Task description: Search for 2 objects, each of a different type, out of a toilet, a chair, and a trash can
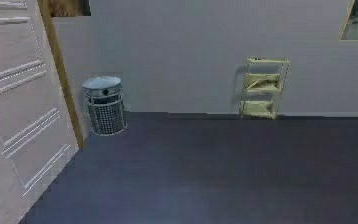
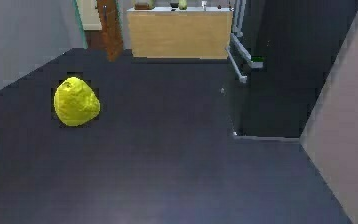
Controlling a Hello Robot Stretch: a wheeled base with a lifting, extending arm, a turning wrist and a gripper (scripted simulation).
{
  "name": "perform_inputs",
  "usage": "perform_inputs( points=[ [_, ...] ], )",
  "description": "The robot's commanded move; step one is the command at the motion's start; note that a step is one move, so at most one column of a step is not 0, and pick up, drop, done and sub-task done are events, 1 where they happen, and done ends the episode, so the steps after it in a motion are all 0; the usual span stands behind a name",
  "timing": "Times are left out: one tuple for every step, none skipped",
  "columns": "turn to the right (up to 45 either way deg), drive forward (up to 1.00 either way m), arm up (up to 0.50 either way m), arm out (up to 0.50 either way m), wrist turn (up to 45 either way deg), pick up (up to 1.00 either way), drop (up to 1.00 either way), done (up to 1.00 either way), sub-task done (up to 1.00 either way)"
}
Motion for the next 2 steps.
perform_inputs(
  points=[
    [0.0, 1.00, 0.00, 0.00, 0.0, 0.00, 0.00, 0.00, 0.00],
    [0.0, 0.65, 0.00, 0.00, 0.0, 0.00, 0.00, 0.00, 0.00]
  ],
)
